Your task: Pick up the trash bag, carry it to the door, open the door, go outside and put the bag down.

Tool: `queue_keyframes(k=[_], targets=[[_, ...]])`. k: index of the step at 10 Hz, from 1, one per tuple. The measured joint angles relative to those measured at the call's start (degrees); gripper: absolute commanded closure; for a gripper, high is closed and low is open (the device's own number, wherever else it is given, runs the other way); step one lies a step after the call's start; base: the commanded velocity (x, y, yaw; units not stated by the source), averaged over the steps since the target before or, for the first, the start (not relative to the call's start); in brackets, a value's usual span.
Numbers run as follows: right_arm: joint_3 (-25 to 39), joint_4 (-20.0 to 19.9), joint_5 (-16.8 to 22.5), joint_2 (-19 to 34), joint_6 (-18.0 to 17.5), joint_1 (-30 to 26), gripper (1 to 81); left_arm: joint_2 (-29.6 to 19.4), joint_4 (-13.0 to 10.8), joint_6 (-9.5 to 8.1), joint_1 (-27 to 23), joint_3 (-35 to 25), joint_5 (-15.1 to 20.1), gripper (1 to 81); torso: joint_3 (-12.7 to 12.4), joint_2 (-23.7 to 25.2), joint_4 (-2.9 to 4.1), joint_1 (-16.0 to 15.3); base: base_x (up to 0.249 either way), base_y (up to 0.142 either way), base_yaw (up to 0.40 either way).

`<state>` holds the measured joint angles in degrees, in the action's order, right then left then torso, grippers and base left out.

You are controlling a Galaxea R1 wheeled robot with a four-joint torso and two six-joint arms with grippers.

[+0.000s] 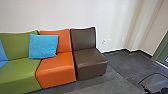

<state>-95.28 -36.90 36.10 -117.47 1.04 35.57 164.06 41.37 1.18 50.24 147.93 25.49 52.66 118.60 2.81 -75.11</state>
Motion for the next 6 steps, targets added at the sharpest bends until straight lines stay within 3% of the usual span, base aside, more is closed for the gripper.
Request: queue_keyframes(k=[2, 5, 6], targets=[[0.0, 0.0, -0.1, -0.8, 0.0, 0.0, 1.0, 0.9, 1.5, -0.02, 0.0, 2.6, -0.2, 1.0, 2.8, 3.5, 0.0, -2.2, 0.0, 0.0, 0.0], [1.5, -0.1, -0.3, -1.5, -0.2, 0.1, 1.0, 1.8, 1.6, -0.06, -2.0, 4.1, 0.8, 1.0, 8.1, 9.2, 0.0, -5.8, 0.0, 0.0, 0.0], [1.5, -0.1, -0.4, -1.4, -0.3, 0.3, 1.0, 2.3, 1.6, -0.04, -3.2, 4.5, 1.4, 1.0, 8.7, 10.6, 0.0, -6.8, 0.0, 0.0, 0.0]])
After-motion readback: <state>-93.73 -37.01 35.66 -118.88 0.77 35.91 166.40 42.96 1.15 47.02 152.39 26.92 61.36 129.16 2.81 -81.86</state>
